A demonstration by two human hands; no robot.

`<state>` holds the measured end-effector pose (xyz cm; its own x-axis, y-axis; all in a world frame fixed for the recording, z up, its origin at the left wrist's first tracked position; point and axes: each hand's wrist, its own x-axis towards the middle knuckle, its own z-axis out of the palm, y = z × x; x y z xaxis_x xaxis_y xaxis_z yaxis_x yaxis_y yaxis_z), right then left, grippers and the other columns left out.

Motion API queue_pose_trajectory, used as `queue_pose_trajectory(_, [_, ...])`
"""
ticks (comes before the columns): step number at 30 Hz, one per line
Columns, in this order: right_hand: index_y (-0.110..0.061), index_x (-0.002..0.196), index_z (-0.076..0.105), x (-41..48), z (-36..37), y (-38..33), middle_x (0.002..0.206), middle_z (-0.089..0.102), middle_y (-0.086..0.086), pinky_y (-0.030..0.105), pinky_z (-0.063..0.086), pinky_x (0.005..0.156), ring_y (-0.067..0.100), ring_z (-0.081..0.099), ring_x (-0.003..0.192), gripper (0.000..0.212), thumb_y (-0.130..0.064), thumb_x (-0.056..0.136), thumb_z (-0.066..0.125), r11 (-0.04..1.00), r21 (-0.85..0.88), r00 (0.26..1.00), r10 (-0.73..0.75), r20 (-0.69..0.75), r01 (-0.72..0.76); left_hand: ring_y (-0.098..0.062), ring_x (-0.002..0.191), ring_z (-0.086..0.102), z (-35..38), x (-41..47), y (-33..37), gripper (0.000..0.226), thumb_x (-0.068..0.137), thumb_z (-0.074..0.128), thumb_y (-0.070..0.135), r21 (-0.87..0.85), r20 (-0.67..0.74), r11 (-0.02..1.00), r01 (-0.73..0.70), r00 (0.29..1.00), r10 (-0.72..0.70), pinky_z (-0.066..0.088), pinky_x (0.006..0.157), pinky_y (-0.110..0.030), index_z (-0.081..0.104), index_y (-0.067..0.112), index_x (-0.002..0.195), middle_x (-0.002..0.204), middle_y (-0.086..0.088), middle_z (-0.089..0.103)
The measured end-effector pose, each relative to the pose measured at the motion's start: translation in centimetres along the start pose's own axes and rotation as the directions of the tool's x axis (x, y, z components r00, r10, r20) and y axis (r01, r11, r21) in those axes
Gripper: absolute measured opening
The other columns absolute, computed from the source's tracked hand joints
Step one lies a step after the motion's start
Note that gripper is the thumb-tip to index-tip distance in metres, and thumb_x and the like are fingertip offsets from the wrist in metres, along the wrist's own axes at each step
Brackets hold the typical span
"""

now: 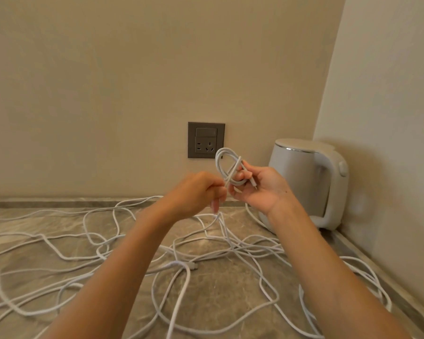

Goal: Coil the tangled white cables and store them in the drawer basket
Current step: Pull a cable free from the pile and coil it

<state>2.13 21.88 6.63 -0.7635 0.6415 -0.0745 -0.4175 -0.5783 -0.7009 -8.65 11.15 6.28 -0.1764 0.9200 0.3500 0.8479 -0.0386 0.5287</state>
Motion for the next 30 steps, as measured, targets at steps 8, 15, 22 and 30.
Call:
queue_pose_trajectory(8, [-0.005, 0.063, 0.059, -1.4, -0.1, -0.6, 0.036, 0.033, -0.002, 0.03, 0.037, 0.071, 0.011, 0.04, 0.038, 0.013, -0.01, 0.072, 0.051, 0.977, -0.213, 0.985, 0.036, 0.17, 0.001, -0.011, 0.054, 0.052, -0.9, -0.4, -1.1, 0.023, 0.091, 0.055, 0.023, 0.111, 0.04, 0.992, 0.061, 0.997, -0.066, 0.046, 0.063, -0.025, 0.061, 0.017, 0.069, 0.061, 0.001, 0.057])
queue_pose_trajectory(15, [-0.013, 0.049, 0.066, -1.5, -0.1, -0.4, 0.04, 0.044, -0.004, 0.024, 0.036, 0.063, 0.007, 0.043, 0.042, 0.034, -0.011, 0.078, 0.048, 0.635, -0.771, 0.906, 0.296, 0.302, 0.049, -0.015, 0.059, 0.058, -1.9, -0.6, -1.1, 0.012, 0.085, 0.062, 0.009, 0.01, 0.025, 0.995, 0.101, 0.995, -0.101, 0.052, 0.062, -0.025, 0.072, 0.005, 0.09, 0.073, -0.012, 0.069])
queue_pose_trajectory(22, [-0.004, 0.07, 0.063, -1.1, 0.6, 0.6, 0.046, 0.057, 0.0, 0.016, 0.047, 0.058, 0.006, 0.053, 0.046, 0.029, -0.002, 0.094, 0.048, 0.449, -0.893, 0.971, 0.204, 0.125, 0.021, -0.012, 0.07, 0.056, -1.2, -0.1, -0.3, 0.017, 0.087, 0.058, 0.006, 0.025, -0.125, 0.991, 0.129, 0.984, -0.125, 0.047, 0.074, -0.026, 0.071, 0.002, 0.097, 0.089, -0.012, 0.07])
queue_pose_trajectory(30, [-0.009, 0.066, 0.067, -0.1, 1.2, 1.9, 0.059, 0.062, 0.004, 0.038, 0.048, 0.087, 0.019, 0.057, 0.075, 0.029, -0.01, 0.093, 0.056, 0.374, -0.924, 0.989, -0.147, 0.032, 0.085, -0.023, 0.081, 0.063, 0.5, -0.3, 0.7, 0.018, 0.085, 0.056, 0.005, 0.14, -0.485, 0.978, 0.157, 0.872, -0.071, 0.045, 0.067, -0.029, 0.074, 0.005, 0.089, 0.088, -0.01, 0.072])
